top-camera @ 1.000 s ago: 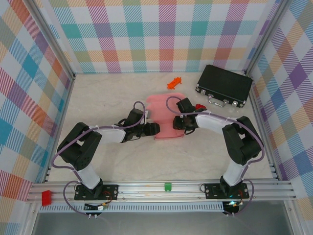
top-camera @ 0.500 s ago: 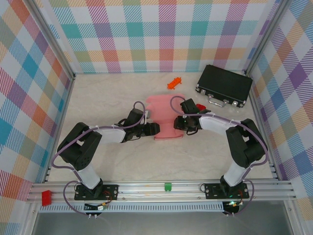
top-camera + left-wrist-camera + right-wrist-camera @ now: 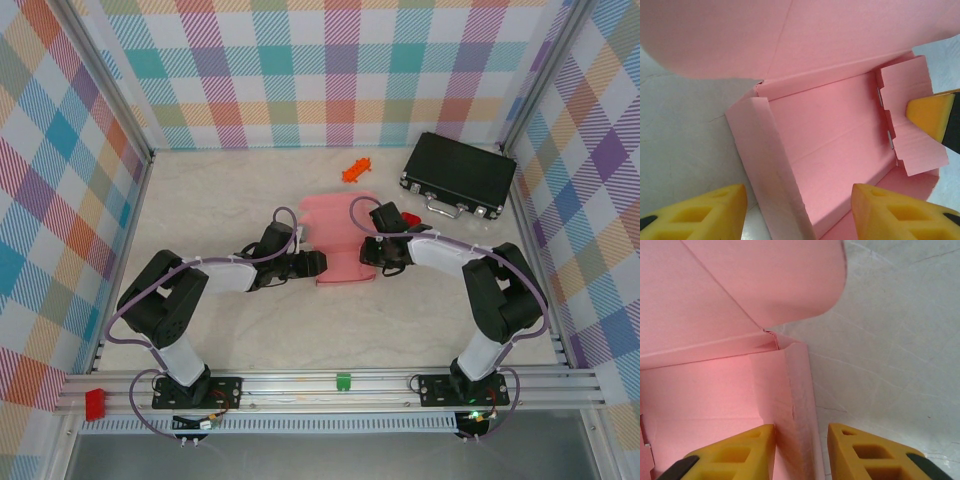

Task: Fold the paper box

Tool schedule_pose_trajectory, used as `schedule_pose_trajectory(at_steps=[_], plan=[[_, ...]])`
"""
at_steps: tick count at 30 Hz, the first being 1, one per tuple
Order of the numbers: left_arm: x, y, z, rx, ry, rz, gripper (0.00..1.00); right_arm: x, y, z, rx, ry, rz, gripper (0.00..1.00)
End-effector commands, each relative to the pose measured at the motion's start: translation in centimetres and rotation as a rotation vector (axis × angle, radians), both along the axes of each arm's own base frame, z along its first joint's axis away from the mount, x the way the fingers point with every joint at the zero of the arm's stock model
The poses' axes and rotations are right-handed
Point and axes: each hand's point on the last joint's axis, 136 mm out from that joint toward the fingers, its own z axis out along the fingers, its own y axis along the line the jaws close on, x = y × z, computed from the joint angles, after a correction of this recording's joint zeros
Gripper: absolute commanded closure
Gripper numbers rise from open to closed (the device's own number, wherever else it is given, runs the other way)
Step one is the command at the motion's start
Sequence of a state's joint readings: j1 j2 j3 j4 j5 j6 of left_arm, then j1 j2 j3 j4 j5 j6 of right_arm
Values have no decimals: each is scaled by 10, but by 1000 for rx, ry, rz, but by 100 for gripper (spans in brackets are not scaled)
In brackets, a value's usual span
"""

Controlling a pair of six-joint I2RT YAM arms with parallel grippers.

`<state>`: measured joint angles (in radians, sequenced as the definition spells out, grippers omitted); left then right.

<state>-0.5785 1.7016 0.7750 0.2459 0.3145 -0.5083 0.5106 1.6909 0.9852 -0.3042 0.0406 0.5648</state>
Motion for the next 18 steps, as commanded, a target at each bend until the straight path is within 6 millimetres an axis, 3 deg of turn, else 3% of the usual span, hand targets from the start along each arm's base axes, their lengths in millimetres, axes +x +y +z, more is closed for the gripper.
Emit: schedule_pose_trajectory(at_steps=[1,18], plan=[[-4,-3,-1,-11,5,-18,43,6,-1,13,6,-33,-13,67],[-4,-4,-1,-13,9,-21,44,13,-2,13,-9,-48,-36,65]])
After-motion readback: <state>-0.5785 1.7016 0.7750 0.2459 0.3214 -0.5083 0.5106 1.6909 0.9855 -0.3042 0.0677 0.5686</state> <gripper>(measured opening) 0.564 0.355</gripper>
